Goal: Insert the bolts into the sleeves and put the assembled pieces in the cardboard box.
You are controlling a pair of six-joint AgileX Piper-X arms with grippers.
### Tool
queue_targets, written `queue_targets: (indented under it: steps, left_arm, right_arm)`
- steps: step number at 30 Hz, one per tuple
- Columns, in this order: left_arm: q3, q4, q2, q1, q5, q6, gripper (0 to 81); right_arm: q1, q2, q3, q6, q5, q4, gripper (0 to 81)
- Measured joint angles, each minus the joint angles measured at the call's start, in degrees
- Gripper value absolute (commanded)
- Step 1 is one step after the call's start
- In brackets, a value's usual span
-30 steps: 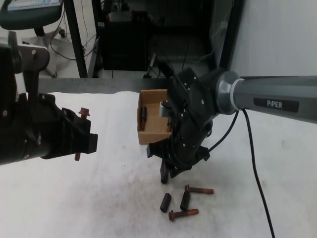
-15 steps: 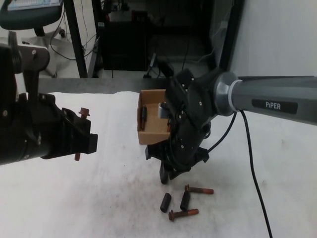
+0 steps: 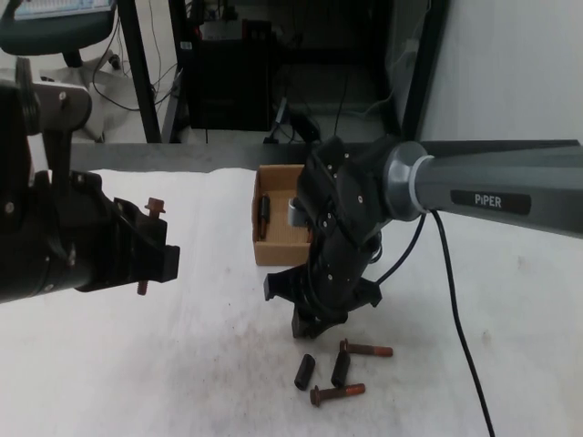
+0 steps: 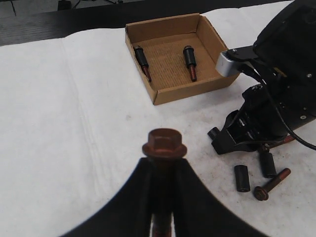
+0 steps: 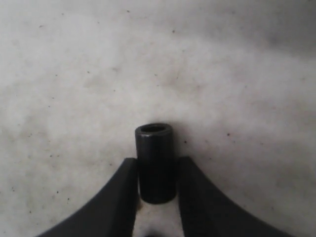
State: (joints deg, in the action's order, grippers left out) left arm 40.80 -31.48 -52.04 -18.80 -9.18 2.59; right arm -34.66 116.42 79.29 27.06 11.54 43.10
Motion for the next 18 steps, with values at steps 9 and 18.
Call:
queue_targets:
  steps: [9,18]
  left_arm:
    - [0.0,0.0,0.0,0.0,0.0,-1.05,0.1]
    - [0.0,0.0,0.0,0.0,-0.09,-1.36,0.1]
  right_arm:
    - [-0.27,0.08,0.09,-0.69,-0.4,0.22,27.9]
    - [-0.38,0.08,0.09,-6.85,-0.53,0.52,0.9]
